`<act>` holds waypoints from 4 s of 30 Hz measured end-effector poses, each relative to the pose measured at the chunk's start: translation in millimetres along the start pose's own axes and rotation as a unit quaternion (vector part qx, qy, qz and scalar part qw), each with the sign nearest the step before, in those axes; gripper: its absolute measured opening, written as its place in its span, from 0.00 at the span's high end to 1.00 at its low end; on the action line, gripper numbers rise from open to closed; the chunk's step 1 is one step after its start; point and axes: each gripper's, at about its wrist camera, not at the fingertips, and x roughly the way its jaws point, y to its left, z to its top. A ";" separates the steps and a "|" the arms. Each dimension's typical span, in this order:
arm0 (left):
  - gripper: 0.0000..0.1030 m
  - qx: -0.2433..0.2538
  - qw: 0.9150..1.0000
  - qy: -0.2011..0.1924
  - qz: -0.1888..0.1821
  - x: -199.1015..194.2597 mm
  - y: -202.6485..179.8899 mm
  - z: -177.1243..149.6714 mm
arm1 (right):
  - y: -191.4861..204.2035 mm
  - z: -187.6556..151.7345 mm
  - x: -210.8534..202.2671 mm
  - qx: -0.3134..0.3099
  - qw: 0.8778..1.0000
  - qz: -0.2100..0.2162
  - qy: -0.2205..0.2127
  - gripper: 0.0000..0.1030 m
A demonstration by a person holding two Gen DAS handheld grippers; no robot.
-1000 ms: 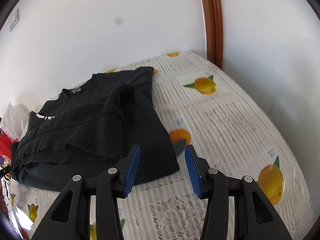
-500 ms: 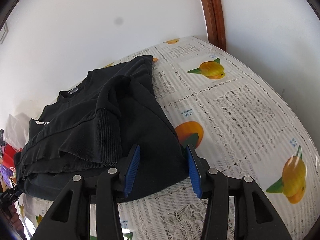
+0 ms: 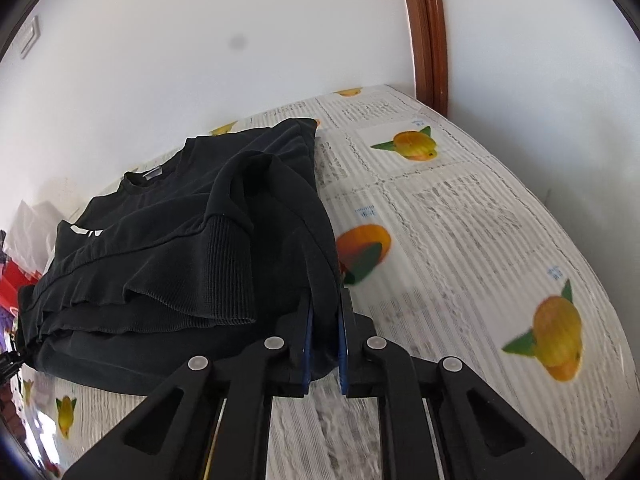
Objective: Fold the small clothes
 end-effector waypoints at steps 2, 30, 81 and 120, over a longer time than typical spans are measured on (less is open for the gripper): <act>0.86 0.007 1.000 0.006 0.006 -7.4 -0.5 -12.0 | -3.7 -10.3 -11.4 0.001 1.000 0.000 0.002 0.90; 0.63 0.093 0.995 -0.003 0.046 -77.5 -21.8 -105.8 | 8.3 -80.3 -138.9 -0.060 0.997 0.013 -0.048 0.70; 0.63 0.156 0.985 -0.034 -0.073 -32.7 -109.6 -29.7 | 73.1 -48.9 -52.3 -0.107 0.993 0.050 -0.005 0.94; 0.87 0.147 0.988 -0.046 0.006 -5.9 -82.1 44.6 | 58.9 48.0 19.0 -0.130 0.991 0.022 -0.014 0.82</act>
